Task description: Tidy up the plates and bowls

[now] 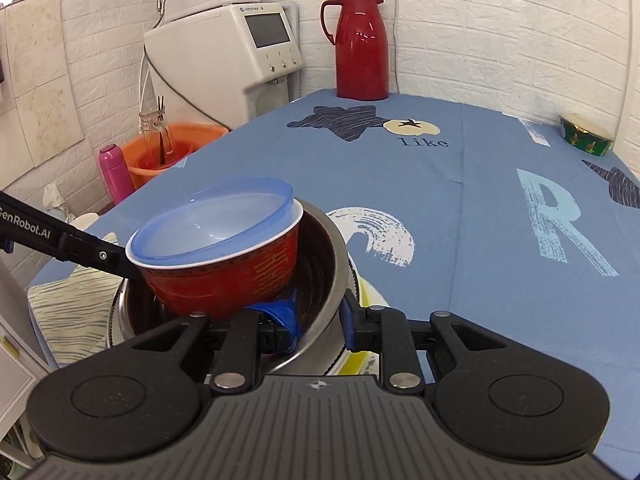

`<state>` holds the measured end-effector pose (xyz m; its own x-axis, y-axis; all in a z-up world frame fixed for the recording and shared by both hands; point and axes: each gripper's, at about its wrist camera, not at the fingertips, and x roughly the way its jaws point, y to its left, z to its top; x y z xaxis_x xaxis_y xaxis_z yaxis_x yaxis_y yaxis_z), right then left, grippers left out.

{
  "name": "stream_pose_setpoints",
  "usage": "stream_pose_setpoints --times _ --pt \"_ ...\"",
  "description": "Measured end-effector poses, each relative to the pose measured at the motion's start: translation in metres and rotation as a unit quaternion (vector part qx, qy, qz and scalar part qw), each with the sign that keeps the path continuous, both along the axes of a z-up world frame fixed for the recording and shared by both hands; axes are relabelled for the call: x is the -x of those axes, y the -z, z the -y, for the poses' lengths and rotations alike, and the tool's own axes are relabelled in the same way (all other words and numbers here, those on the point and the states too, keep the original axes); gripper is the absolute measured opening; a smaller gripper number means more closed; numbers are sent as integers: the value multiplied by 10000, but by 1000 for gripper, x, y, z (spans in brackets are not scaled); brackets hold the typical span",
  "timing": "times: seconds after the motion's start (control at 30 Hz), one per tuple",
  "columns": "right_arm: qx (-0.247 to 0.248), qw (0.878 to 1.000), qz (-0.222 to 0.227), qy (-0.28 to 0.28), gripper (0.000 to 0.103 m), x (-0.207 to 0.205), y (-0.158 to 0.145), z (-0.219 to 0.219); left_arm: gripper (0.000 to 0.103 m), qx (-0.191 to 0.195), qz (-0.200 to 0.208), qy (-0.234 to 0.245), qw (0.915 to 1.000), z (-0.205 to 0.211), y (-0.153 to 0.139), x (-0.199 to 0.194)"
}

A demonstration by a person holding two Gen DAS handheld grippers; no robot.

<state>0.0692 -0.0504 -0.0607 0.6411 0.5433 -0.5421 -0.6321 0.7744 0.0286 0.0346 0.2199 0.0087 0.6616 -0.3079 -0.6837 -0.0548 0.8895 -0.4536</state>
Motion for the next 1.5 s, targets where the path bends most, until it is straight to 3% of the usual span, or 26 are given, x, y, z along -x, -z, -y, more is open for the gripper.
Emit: stream_pose_setpoints --times 0.2,0.27,0.3,0.33,0.37,0.43,0.5,0.67,0.83,0.87,0.93,1.13,1.5 --pt "-154 9995 -273 -37 9 -4 -4 8 3 -151 61 -120 9998 -3 -4 3" --pt "-157 9996 -237 42 12 -3 -7 13 25 -307 82 -225 9992 -4 -5 5" --pt "-164 9996 -225 87 12 -3 -7 16 52 -350 122 -307 9988 -6 -5 6" --pt "-164 9995 -223 171 13 -3 -8 19 70 -326 190 -362 9986 -8 -6 9" --pt "-195 9993 -213 242 14 -2 -8 23 75 -224 311 -373 9986 -10 -7 12" --pt "-385 9985 -281 286 16 -2 -9 33 75 -141 497 -390 9979 -11 -13 20" --pt "-482 9978 -339 317 17 -2 -10 38 77 -303 651 -447 9964 -7 -22 25" --pt "-426 9969 -209 622 19 -2 -14 47 78 -565 858 -395 9939 11 -38 22" --pt "-495 9923 -334 1087 21 -9 -12 66 80 -548 1038 -214 9929 37 -49 9" --pt "-481 9910 -364 1194 22 -10 -11 70 83 -536 1065 -174 9927 43 -50 5" --pt "-466 9884 -401 1386 23 -12 -9 77 102 -583 1165 -193 9913 57 -53 -1" --pt "-342 9786 -537 1958 24 -18 -2 95 102 -988 1542 87 9830 107 -67 -11" --pt "-1258 9571 -920 2444 28 -8 5 135 102 -1396 1593 446 9763 167 -61 -7"
